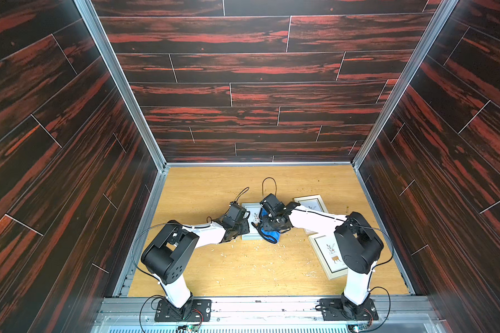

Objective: Wipe the picture frame with a cloth
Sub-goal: Wipe the dirt from the picture frame.

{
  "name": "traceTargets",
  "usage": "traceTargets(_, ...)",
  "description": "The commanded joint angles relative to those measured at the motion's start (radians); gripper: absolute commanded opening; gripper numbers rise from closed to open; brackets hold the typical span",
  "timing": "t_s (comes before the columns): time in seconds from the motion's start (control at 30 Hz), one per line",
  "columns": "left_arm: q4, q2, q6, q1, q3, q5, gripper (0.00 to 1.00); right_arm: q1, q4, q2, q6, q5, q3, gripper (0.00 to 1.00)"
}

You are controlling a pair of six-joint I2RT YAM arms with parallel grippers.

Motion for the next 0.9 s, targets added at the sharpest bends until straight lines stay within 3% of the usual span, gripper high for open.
traceTargets(0.0, -0.241, 0.075, -0.026, 0.01, -0.075, 0.013, 0.23, 0.072, 0.001, 0.026, 0.022, -0.084, 0.007, 0.0)
traceTargets(0.13, -0.241, 0.072, -0.029, 0.01, -0.072, 0.01, 0.23, 0.114, -0.06, 0.077, 0.037, -0.035, 0.09, 0.0)
traceTargets(0.37, -0.234, 0.077, -0.027, 0.01, -0.077, 0.01, 0.23, 0.003, -0.048, -0.021, 0.009, 0.049, -0.053, 0.0)
traceTargets(0.63, -0.226, 0.088, -0.025, 0.009, -0.07, 0.013, 0.23, 0.097, -0.039, 0.058, 0.021, 0.002, 0.05, 0.0)
traceTargets(0.73, -0.226, 0.08, -0.019, 0.009, -0.075, 0.013, 0.23, 0.054, -0.042, 0.065, 0.005, 0.053, 0.062, 0.0)
traceTargets(0.87, -0.219, 0.077, -0.016, 0.011, -0.08, 0.02, 0.23, -0.043, 0.002, 0.093, -0.039, 0.03, 0.089, 0.0)
